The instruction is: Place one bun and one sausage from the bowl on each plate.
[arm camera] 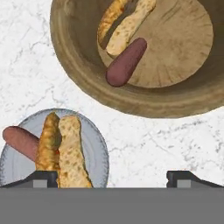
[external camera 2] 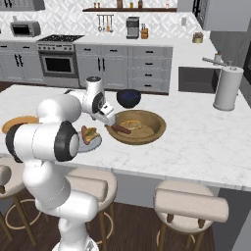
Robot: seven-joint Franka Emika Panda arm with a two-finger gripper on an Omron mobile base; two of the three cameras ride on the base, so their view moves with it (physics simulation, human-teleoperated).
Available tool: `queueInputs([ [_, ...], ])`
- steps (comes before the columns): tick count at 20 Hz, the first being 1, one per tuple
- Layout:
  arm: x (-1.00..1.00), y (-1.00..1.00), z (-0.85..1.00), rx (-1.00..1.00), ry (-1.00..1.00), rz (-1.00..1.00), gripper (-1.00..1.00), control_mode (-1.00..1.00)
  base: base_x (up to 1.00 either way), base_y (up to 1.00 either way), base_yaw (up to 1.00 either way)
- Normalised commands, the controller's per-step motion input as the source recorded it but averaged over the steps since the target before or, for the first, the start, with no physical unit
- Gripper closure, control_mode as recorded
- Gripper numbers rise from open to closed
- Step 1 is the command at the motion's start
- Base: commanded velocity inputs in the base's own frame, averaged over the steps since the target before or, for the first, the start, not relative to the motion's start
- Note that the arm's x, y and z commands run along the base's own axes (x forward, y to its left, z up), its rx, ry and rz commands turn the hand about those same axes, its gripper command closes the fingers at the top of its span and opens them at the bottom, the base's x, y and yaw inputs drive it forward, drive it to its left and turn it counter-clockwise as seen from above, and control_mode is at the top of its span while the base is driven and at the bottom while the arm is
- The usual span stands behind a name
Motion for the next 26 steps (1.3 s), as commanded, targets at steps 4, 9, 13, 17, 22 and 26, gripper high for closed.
queueInputs([
  [4, 0.54, -0.73, -0.28, 0.05, 0.12, -0.16, -1.0, -1.0, 0.0, 0.0, 0.0],
  [9, 0.6, -0.1, -0.29, 0.01, 0.0, -0.11, -1.0, -1.0, 0.0, 0.0, 0.0],
  [13, 0.56, -0.17, -0.26, 0.02, -0.01, -0.11, -1.0, -1.0, 0.0, 0.0, 0.0],
  [17, 0.27, -0.15, -0.27, 0.05, 0.0, -0.1, -1.0, -1.0, 0.0, 0.0, 0.0],
  [22, 0.0, 0.0, -0.36, 0.01, 0.0, -0.06, -1.0, -1.0, 0.0, 0.0, 0.0],
  [26, -0.01, 0.0, -0.33, 0.04, 0.0, -0.06, -1.0, -1.0, 0.0, 0.0, 0.0],
])
